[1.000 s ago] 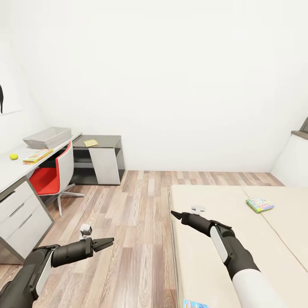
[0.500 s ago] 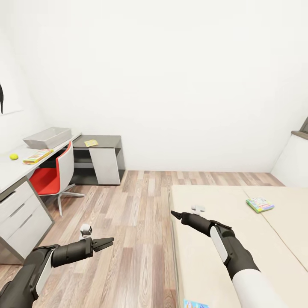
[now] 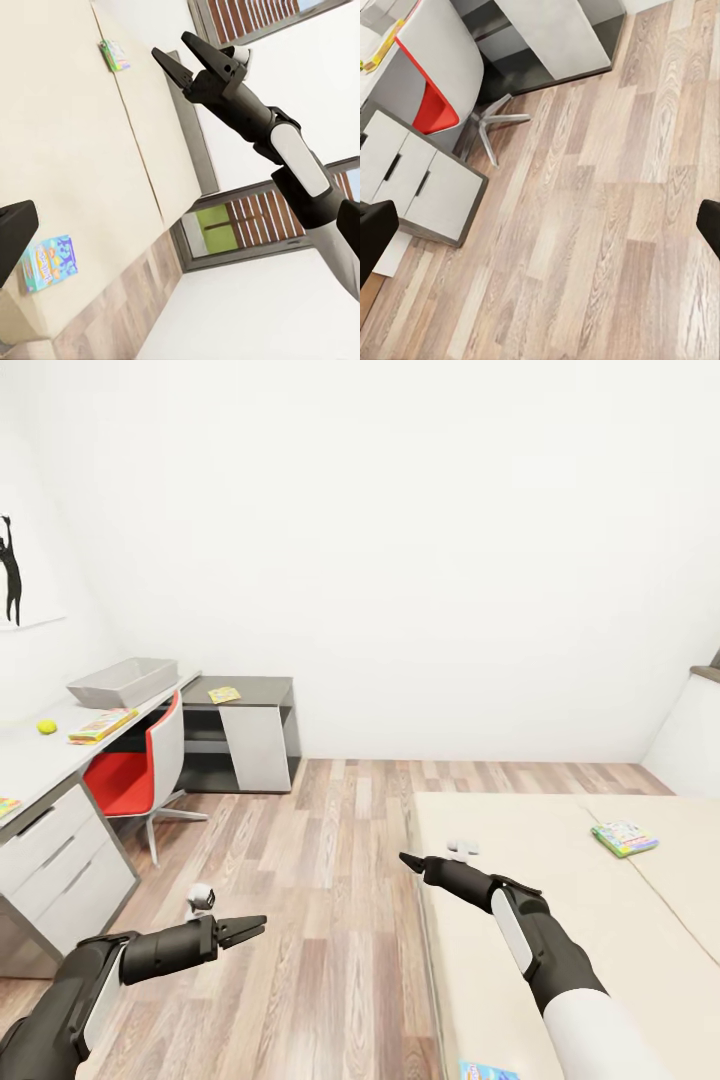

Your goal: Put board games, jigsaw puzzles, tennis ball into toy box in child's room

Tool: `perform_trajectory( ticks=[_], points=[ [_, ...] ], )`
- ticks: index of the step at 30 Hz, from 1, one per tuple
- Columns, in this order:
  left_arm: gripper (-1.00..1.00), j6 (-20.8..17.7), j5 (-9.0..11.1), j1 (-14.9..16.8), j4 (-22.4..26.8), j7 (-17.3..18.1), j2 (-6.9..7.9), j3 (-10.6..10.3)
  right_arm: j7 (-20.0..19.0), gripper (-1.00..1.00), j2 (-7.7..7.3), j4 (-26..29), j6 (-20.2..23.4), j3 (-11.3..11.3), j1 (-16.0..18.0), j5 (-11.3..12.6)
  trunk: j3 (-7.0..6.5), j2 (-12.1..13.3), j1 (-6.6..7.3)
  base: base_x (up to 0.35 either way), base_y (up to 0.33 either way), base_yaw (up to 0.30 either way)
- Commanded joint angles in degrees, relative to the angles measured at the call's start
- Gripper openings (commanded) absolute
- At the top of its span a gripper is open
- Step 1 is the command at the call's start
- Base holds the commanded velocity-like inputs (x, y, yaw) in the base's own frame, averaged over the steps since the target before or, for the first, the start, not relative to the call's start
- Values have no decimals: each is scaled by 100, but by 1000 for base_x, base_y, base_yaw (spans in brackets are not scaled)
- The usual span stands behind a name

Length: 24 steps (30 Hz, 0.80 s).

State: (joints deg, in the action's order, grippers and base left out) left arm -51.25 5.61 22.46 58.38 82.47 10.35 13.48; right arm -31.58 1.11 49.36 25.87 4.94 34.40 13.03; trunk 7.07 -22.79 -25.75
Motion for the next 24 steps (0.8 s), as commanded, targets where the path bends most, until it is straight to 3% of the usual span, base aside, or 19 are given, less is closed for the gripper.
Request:
perform_trajectory(
  ticks=[1, 24],
  points=[
    [100, -58, 11, 4, -2, 15, 2, -2, -15, 100, 8, 4, 49, 25, 5, 33, 13, -12, -4, 0, 271, 0],
    [100, -60, 10, 4, -2, 15, 2, 1, -15, 100, 7, 4, 49, 25, 5, 33, 13, -12, -4, 0, 275, 0]
  ],
)
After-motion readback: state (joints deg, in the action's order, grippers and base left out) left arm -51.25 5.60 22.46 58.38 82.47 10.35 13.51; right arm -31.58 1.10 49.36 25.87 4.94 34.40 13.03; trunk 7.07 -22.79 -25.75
